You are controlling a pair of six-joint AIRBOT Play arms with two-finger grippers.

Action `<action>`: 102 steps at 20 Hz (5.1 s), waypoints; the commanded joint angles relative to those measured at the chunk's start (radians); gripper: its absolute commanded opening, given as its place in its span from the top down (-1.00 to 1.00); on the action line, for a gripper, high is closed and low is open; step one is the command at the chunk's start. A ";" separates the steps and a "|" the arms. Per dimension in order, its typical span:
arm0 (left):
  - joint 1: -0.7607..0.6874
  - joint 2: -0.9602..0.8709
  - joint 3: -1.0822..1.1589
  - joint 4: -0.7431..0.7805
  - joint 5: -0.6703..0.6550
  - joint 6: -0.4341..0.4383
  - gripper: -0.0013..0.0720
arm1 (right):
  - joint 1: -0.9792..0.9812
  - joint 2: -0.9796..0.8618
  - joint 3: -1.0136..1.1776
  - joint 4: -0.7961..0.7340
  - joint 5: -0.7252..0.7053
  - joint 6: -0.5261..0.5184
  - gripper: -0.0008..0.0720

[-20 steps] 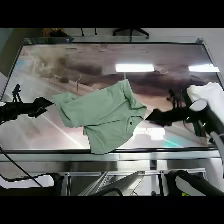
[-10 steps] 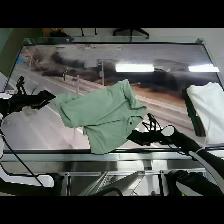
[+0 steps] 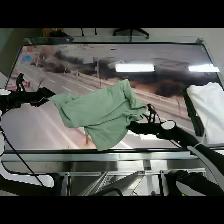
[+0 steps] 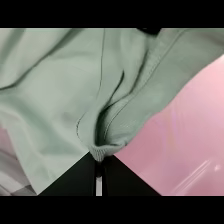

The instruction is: Fold the shirts.

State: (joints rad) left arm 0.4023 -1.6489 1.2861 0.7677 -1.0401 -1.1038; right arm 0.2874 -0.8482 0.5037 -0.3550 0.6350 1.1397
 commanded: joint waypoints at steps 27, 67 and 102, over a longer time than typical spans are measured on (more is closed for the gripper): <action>-0.205 0.013 -0.179 0.049 -0.208 0.074 0.93 | -0.742 0.015 0.127 -0.040 0.497 -0.233 0.91; -0.276 -0.280 0.751 0.279 -0.304 -0.226 -0.93 | -0.528 -0.572 0.937 -0.069 0.344 -0.367 -0.15; -0.079 0.283 -0.488 0.129 -0.035 -0.099 0.92 | -0.683 -0.580 0.691 -0.409 0.655 -0.233 -0.43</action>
State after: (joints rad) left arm 0.2806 -1.3663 0.7734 0.8719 -1.0618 -1.2034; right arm -0.4728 -1.3731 1.2114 -0.7639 1.3109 0.8959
